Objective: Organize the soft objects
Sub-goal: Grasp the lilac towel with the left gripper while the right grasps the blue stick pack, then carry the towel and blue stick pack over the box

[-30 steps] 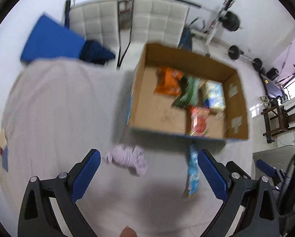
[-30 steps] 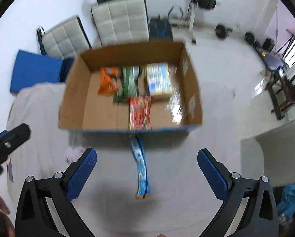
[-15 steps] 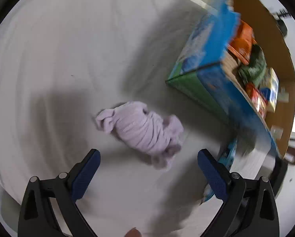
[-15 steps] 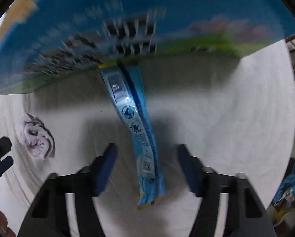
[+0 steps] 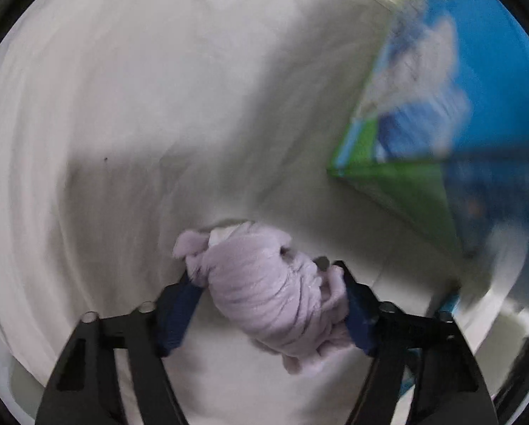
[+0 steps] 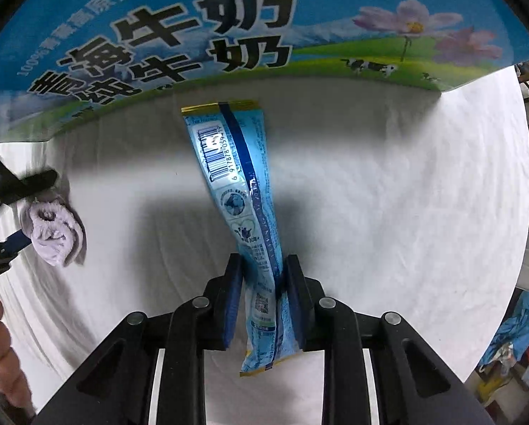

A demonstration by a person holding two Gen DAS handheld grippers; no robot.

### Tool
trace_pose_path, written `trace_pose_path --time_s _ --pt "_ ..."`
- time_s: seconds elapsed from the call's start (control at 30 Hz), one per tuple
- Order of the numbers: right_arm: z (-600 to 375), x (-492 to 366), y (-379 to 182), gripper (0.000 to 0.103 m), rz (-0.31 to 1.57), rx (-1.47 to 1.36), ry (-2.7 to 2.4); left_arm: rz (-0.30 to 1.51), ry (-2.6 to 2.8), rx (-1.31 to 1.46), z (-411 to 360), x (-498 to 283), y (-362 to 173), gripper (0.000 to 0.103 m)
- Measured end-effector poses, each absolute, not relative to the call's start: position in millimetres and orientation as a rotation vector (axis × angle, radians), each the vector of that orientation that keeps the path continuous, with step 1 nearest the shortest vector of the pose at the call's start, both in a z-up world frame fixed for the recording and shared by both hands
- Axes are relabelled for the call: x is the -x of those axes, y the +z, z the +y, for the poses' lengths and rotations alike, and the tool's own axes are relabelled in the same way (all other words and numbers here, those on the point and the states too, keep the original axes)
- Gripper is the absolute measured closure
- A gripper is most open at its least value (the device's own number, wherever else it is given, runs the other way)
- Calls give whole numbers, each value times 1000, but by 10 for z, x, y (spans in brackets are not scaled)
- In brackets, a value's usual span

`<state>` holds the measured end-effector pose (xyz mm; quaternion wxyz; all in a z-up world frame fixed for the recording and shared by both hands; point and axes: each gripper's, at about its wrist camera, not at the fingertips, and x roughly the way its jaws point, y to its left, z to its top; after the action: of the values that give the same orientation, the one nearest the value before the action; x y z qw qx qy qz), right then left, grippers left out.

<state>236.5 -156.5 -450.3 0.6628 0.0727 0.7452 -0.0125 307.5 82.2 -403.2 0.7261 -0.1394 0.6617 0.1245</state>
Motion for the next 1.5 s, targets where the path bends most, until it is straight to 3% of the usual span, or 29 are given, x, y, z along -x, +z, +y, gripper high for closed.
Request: trace_pose_path --time_s 0.07,0.2,0.47,0.73,0.87,0.93,1.0,1.1,1.23,1.5 --pt "-1552 -2441 -4499 77 1704 -142 -23 1486 222 259 705 -2967 -4040 52" --pt "-1439 -2291 -4562 78 1742 -92 7 1523 140 156 434 -2643 -4086 53" --pt "-1416 -1860 -4619 80 1764 -8 38 1648 -12 196 131 -2259 -4242 48" --pt "-1616 -1848 -4708 72 1767 -50 36 1697 -23 371 351 -2277 -4344 42" --pt "-1611 -1868 -4690 71 1763 -34 24 1687 -17 227 84 -2231 -4327 43" --pt "-1515 -1855 -4723 71 1762 -30 17 1674 -7 147 -71 -2189 -4330 46" --pt "-1446 -1852 -4713 71 1760 -17 10 1652 5 77 -181 -2148 -4317 61" --pt "-1393 -1862 -4738 74 1750 4 6 1641 2 50 -319 -2107 -4262 67" --pt "-1333 -1812 -4731 82 1745 11 7 1649 -10 54 -399 -2044 -4222 69" --pt "-1296 -1763 -4599 86 1741 6 13 1626 -14 69 -75 -2107 -3921 72"
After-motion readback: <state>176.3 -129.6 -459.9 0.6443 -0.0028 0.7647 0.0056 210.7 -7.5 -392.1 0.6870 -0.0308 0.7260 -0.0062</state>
